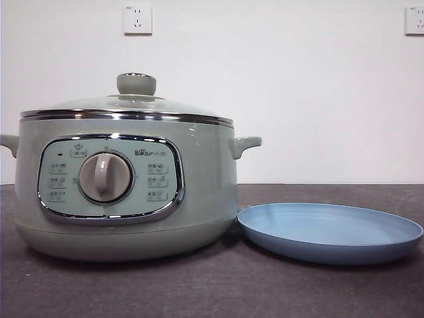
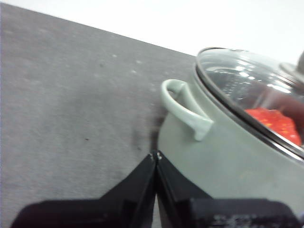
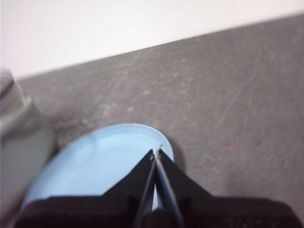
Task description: Take the pumpkin out from the steamer,put the pumpkin in the blue plate,close the lid
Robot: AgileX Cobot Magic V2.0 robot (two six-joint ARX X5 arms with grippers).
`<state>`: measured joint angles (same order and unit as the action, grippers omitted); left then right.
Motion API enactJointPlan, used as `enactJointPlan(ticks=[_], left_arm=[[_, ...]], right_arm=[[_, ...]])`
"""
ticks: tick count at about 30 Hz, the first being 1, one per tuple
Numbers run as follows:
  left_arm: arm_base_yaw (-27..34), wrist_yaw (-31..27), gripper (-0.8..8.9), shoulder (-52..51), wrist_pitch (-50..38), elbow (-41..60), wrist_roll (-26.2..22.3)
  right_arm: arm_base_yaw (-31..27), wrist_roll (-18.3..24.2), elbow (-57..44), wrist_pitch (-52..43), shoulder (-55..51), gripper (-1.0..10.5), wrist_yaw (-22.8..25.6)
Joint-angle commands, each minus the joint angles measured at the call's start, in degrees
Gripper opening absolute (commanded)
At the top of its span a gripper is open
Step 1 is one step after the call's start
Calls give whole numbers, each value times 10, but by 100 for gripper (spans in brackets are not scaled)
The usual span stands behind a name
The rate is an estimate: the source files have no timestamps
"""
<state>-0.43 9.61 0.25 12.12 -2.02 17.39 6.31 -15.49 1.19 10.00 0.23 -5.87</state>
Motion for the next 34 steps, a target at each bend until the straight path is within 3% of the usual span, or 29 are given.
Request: enactJointPlan(ticks=[1,8,22,28,34], left_arm=[[1,17,-2,-2,-5,9,25],[1,41,-7,-1,10,3,70],[1,9,-7,4,91,-128,69],[1,12,-7,79,102,-198,57],[1,36,-7,186,103,-281,-3]], right_arm=[[-1,-97,-8,-1,-2,1,0],[-1,-103,-2,0,1,-10,-2],[-1,-106,136,14,114,-9,-2],[-1,-94,214,29,183,-9,-2],[-1,-52,278,36,240,-9,-2]])
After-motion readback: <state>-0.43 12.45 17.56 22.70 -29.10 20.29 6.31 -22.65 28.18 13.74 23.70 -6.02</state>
